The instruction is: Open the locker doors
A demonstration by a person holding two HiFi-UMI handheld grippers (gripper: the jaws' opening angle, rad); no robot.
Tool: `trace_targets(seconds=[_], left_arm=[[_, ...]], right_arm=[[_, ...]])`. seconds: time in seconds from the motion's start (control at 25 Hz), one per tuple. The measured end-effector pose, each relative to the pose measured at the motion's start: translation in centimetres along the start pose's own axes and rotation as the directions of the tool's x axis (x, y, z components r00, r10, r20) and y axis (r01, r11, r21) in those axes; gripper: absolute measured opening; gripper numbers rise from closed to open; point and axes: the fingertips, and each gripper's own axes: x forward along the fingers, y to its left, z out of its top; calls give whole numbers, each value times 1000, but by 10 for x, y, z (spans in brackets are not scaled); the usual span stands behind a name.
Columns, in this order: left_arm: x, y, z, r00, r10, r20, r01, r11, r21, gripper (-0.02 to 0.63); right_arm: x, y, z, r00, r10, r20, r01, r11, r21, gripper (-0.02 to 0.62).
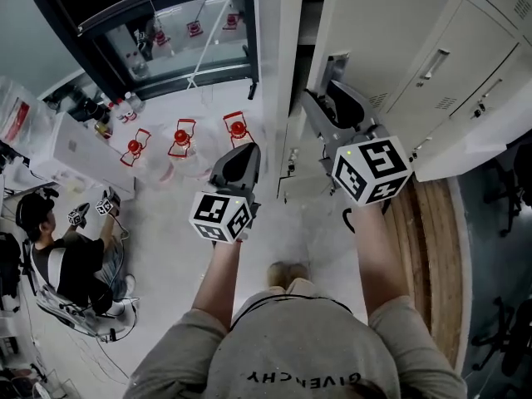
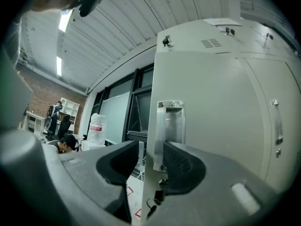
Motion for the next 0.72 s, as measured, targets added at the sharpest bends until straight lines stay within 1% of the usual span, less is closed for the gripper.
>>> trace_targets(seconds=[0.2, 0.36, 0.48, 0.56, 0.72], left_arm=[[-7, -15, -8, 1000, -17, -5, 17, 1000, -5, -2], [-11, -28, -12, 1000, -24, -11, 24, 1000, -4, -2], [-17, -36, -11, 1000, -19, -8, 19, 1000, 1, -2], [-21, -42, -8, 1000, -12, -3, 12, 1000, 7, -2], [-25, -59, -3, 1000, 10, 11, -10, 1000, 19, -2]], right_arm=[[-27, 2, 2, 999, -12, 36, 12, 1000, -8, 158], [-48, -2, 3, 998, -37, 44, 38, 999, -17, 155], [-61, -3, 5, 997, -52, 53, 54, 998, -24, 138], [-70, -4, 6, 997, -51, 57, 52, 998, -26, 126], [-87, -7, 7, 998, -25, 58, 26, 999, -21, 126]])
